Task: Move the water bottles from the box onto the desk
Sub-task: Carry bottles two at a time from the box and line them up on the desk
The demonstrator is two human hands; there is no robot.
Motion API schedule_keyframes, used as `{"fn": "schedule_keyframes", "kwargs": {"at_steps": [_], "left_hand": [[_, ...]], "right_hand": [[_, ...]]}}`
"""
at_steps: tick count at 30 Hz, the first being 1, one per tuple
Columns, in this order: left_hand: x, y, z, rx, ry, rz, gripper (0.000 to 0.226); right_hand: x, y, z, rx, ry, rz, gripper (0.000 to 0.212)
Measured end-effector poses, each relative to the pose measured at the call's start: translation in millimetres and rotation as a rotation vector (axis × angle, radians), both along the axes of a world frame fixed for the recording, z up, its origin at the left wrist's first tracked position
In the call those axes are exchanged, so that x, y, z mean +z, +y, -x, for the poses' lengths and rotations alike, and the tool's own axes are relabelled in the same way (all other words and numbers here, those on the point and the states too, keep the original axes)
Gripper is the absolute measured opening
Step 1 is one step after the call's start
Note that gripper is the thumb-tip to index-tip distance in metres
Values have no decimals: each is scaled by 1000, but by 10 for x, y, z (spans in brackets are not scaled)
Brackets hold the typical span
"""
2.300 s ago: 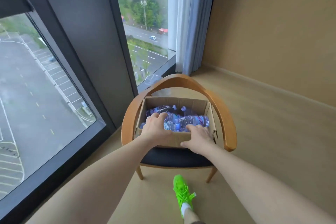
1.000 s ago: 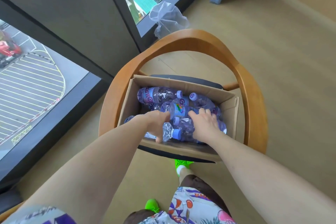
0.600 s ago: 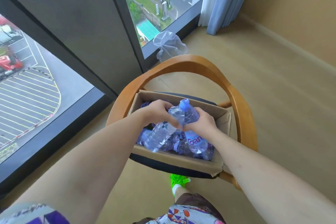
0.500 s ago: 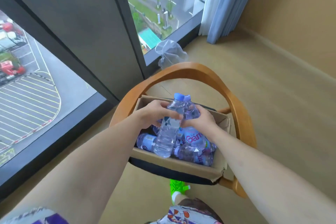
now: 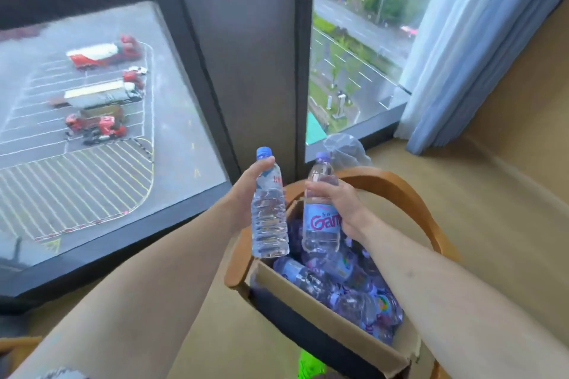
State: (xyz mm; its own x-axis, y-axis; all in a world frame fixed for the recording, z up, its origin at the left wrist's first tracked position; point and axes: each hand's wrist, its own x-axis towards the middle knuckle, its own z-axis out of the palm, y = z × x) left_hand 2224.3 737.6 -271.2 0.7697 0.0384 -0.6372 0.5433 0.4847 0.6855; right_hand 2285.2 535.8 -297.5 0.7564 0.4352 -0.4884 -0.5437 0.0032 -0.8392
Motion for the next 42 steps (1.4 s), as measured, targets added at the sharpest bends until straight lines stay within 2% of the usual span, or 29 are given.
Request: {"fn": "schedule_keyframes", "kwargs": {"at_steps": [10, 16, 20, 22, 26, 30, 31, 34, 35, 39, 42], "left_hand": [[604, 1152, 1683, 335, -103, -175, 47], [805, 1706, 3219, 585, -111, -332, 63], [884, 1896, 4397, 749, -123, -353, 60], [915, 1937, 5007, 849, -142, -367, 51], [966, 1880, 6204, 1082, -154, -416, 35], [959, 1675, 7349, 1313, -16, -526, 37], [959, 1594, 7620, 1366, 8, -548, 41], [955, 1281, 8364, 1530, 91, -562, 71], [965, 1154, 8590, 1568, 107, -545, 72], [939, 623, 9454, 1745, 221, -477, 69], [939, 220, 10005, 1925, 258, -451, 52]], "right_hand": [[543, 1738, 933, 384, -57, -61, 25], [820, 2694, 2226, 681, -140, -40, 47], [969, 3154, 3250, 880, -165, -53, 48], [1022, 3358, 3776, 972, -190, -61, 48], [1051, 3660, 4908, 1152, -210, -81, 49], [1062, 3787, 6066, 1358, -195, -128, 40], [1076, 3803, 6349, 1404, -203, -130, 40], [1128, 3811, 7180, 1544, -214, -156, 36], [1145, 3791, 7445, 1599, -212, -164, 36], [1154, 3649, 8466, 1790, -225, -174, 49], [1156, 3472, 9195, 1939, -224, -198, 46]]}}
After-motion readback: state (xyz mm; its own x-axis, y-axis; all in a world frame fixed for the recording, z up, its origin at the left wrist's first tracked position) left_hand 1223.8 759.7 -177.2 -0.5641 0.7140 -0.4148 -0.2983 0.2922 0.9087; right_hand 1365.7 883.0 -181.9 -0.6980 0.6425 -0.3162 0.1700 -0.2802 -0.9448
